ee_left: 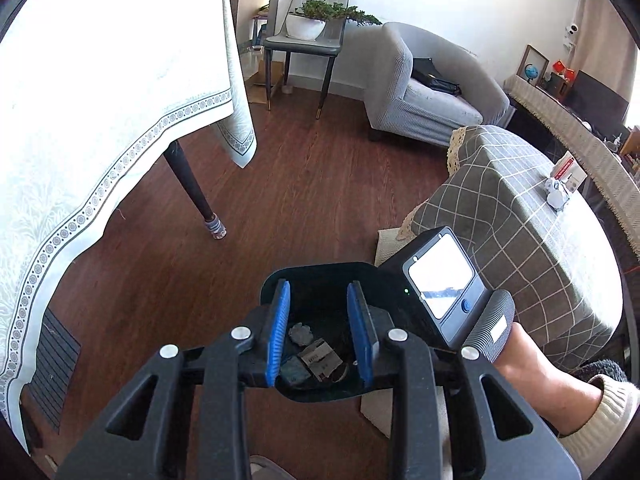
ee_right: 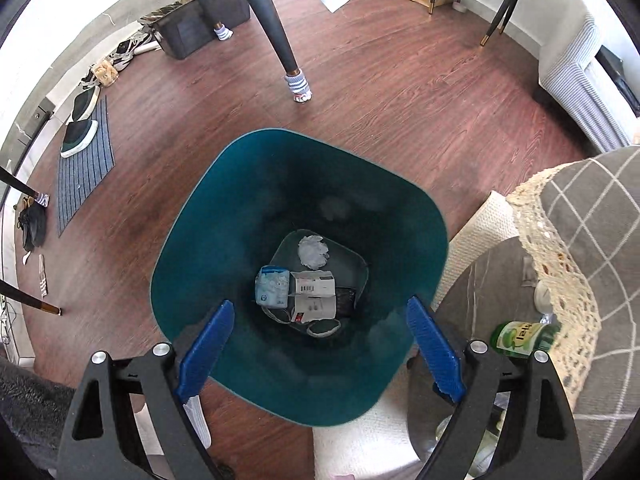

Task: Collect trash
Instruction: 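Open the left tool over the bin while the right tool releases the SanDisk box into it, then move both open tools back over the table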

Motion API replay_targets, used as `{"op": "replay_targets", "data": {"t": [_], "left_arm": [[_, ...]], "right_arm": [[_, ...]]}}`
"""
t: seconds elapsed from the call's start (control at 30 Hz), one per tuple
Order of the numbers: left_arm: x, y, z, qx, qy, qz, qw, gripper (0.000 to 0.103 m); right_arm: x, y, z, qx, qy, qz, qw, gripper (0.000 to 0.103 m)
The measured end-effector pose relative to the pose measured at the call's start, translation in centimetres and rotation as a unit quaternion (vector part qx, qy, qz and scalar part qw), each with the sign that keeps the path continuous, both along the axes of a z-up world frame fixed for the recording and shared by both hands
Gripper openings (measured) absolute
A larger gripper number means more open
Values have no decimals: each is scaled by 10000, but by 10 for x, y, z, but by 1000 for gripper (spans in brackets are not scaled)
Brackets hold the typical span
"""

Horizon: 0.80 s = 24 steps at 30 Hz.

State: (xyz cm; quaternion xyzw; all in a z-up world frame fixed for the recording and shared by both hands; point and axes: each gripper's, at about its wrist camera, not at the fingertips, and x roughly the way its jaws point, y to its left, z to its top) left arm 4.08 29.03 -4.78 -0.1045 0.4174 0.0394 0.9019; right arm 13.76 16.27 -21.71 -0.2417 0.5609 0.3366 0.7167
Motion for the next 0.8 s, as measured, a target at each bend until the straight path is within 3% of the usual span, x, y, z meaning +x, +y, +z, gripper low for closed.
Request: {"op": "replay_targets", "data": {"t": [0.3, 0.67, 0.8], "left_arm": [[9, -11, 28, 50, -300, 30, 9995, 32], [25, -25, 53, 102, -580, 108, 9982, 32], [31, -38, 63, 132, -735, 28, 9972, 38]], "right_arm": [[-7, -15, 35, 365, -182, 240, 9989, 89], [-11, -42, 110, 1119, -721, 376, 9904, 78], [-8, -57, 139, 1365, -1076, 333, 9842, 76]]}}
